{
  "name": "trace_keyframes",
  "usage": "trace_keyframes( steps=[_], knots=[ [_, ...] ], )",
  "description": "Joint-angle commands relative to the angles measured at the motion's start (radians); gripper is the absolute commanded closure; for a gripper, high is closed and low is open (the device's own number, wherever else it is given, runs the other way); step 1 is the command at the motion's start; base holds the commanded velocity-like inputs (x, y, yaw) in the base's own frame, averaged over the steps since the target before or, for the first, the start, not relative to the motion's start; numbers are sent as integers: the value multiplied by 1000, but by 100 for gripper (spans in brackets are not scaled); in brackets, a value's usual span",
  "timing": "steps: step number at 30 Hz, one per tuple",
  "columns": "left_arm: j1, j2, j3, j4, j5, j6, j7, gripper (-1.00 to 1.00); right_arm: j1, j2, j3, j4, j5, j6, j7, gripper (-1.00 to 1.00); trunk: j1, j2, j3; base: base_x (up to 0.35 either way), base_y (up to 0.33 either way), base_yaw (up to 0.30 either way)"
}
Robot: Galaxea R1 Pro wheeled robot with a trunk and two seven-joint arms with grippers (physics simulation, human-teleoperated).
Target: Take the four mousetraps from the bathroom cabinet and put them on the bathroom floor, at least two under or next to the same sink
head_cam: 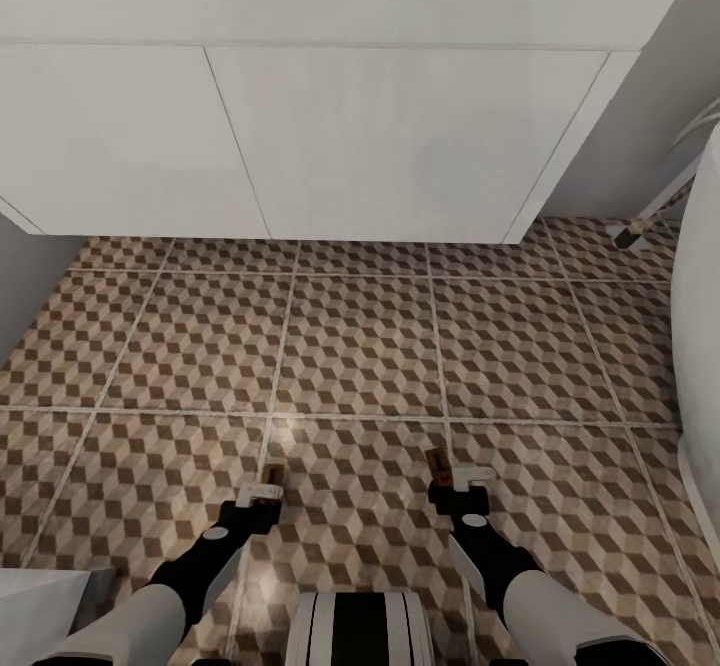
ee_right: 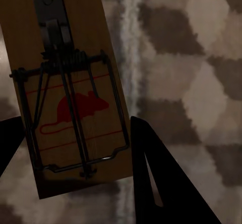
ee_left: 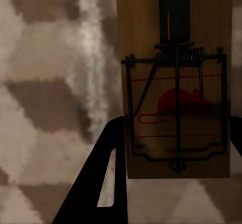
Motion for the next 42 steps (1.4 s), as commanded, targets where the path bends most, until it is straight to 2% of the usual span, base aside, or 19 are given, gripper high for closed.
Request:
trace_keyframes(
  steps=[1,13,16,18,23,30,37,42],
  knots=[
    [-1,1,-4,1,-6,-5,3,100,-1,0,7,1,-2,-2,-10,100,0,0,0,0,0,0],
    [-1,-1,-4,-9,-4,-8,-3,100,-5,-9,1,2,-15,-7,28,100,0,0,0,0,0,0],
    [-3,-4,-3,-11,-3,-8,-3,100,-10,-19,-3,3,-42,-5,33,100,0,0,0,0,0,0],
    [-10,-7,-3,-11,-1,-7,-3,100,-27,-27,-7,11,-80,-4,34,100,0,0,0,0,0,0],
    [-27,-20,-3,-12,0,-7,-3,100,-47,-31,-9,42,-123,-12,36,100,0,0,0,0,0,0],
    [-40,-47,-3,-12,0,-9,-3,100,-52,-31,-8,55,-130,-39,36,100,0,0,0,0,0,0],
    [-41,-51,-3,-13,-1,-22,-3,100,-53,-30,-8,56,-127,-44,36,100,0,0,0,0,0,0],
    [-44,-50,-4,-7,1,-79,-3,100,-53,-28,-5,57,-125,-62,36,100,0,0,0,0,0,0]
  ],
)
